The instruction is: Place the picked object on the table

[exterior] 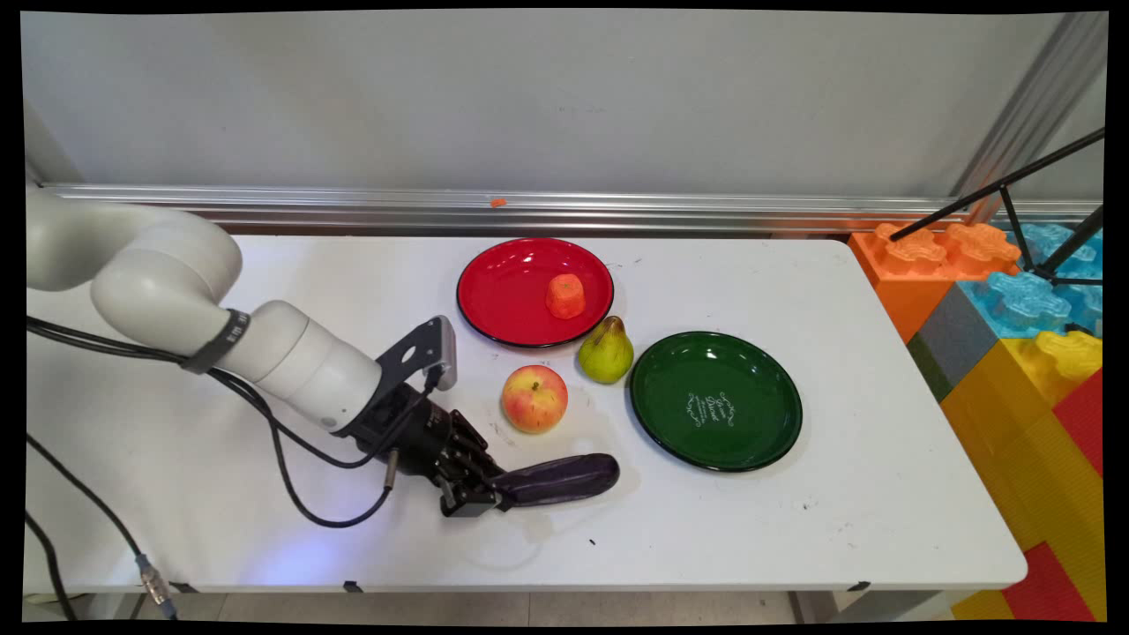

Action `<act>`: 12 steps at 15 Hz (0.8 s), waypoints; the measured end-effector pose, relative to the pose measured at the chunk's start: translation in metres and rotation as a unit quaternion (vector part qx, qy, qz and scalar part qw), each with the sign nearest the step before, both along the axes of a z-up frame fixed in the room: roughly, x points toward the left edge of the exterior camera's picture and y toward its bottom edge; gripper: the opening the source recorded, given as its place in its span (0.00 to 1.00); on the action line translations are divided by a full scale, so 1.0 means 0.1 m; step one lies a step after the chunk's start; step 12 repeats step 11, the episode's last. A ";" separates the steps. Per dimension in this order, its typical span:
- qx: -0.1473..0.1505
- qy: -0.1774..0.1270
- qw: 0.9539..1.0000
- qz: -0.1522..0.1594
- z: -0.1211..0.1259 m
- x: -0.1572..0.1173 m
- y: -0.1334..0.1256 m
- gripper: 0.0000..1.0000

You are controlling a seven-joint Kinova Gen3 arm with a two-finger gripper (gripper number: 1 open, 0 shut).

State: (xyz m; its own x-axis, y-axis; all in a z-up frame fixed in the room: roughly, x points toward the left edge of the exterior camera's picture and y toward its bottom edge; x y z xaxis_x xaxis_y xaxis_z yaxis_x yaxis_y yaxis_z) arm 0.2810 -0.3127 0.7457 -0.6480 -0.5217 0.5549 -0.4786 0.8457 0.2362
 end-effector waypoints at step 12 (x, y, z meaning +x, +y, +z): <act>-0.014 0.012 1.000 0.012 -0.05 -0.05 0.01 1.00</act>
